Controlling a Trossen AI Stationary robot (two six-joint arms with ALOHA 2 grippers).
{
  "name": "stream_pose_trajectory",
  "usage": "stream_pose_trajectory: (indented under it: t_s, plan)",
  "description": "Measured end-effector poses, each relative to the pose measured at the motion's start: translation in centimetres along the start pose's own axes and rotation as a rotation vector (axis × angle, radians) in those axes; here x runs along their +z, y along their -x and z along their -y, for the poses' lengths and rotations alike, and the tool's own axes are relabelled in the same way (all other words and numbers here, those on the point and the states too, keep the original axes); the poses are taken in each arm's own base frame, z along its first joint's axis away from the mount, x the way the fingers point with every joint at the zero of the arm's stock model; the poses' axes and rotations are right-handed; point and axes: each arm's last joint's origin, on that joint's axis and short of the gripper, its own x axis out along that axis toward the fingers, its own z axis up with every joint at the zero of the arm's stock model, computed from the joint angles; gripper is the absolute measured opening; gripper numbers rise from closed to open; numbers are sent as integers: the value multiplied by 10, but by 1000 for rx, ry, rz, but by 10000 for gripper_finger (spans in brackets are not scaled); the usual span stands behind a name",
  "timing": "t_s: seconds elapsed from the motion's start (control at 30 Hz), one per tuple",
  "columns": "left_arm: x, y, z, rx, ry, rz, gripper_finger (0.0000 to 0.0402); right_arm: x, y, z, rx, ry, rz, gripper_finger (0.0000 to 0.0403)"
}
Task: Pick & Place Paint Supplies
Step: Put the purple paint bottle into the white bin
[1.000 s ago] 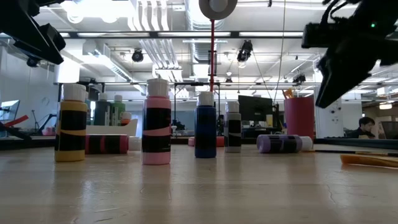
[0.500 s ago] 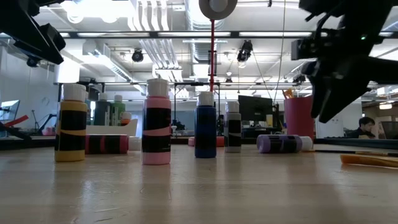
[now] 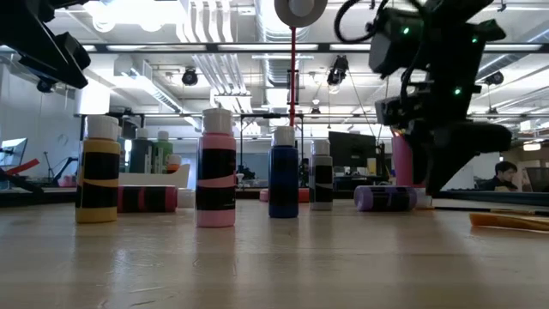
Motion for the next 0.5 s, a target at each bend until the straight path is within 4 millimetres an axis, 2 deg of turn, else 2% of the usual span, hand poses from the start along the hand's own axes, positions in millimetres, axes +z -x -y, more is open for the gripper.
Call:
stream_pose_trajectory:
  t_s: [0.27, 0.5]
  plan:
    - [0, 0, 0, 0, 0, 0, 177, 6, -12, 0, 55, 21, -27, 207]
    - [0, 0, 0, -1, 0, 1, 177, 11, -8, 0, 71, 14, -7, 207]
